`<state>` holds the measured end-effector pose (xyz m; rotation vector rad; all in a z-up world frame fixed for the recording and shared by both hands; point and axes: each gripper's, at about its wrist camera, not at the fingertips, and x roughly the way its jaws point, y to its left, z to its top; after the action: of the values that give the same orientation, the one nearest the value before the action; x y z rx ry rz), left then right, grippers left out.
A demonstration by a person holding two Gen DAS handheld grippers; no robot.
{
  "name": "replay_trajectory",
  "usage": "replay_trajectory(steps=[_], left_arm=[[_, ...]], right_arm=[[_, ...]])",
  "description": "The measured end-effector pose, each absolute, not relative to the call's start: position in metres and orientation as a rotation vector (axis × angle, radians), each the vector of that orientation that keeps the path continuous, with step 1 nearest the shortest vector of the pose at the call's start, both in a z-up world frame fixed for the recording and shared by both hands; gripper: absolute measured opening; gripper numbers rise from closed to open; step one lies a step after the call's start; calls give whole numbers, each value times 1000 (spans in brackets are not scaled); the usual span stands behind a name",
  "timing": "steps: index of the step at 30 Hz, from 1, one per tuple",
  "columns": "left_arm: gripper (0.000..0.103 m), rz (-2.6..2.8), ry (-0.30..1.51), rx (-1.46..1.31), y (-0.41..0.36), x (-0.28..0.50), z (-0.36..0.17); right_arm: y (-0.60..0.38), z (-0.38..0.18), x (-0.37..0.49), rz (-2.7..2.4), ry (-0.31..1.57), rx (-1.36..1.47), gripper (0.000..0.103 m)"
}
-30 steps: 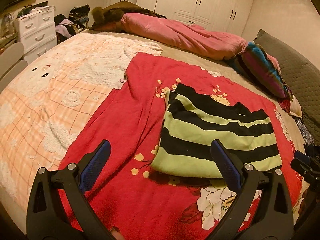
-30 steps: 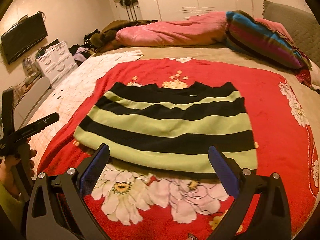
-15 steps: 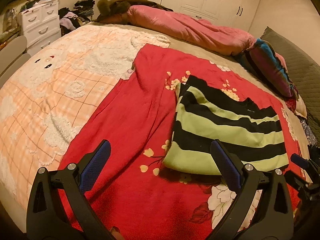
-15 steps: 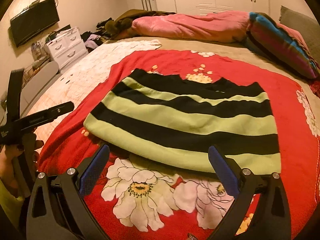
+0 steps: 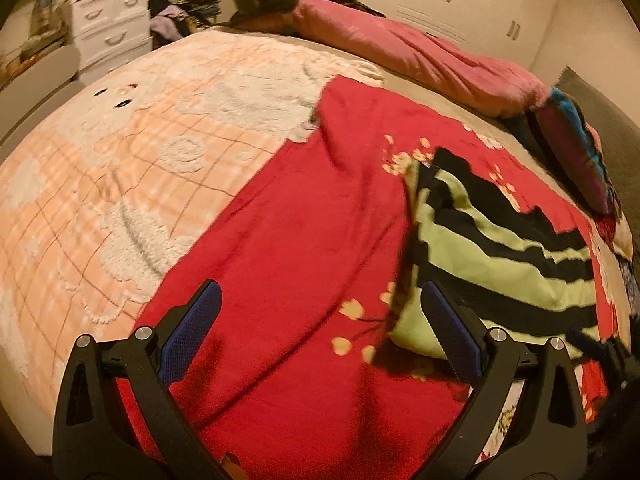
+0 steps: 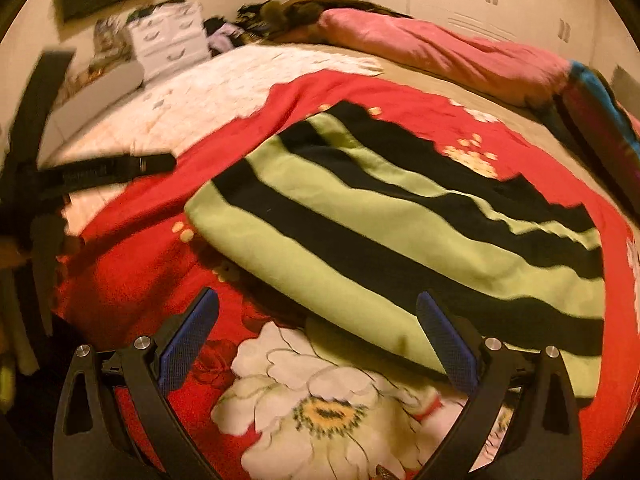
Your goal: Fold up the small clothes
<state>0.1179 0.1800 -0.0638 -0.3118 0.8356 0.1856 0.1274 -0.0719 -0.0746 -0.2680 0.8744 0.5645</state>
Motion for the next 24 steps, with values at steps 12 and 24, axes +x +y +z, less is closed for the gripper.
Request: replay_trajectory(steps=[12, 24], left_arm=[[94, 223, 837, -355, 193, 122, -69], [94, 175, 837, -402, 191, 133, -70]], right_arm=[[-8, -119, 133, 590, 790, -516, 99], [-15, -121, 166, 567, 727, -452, 34]])
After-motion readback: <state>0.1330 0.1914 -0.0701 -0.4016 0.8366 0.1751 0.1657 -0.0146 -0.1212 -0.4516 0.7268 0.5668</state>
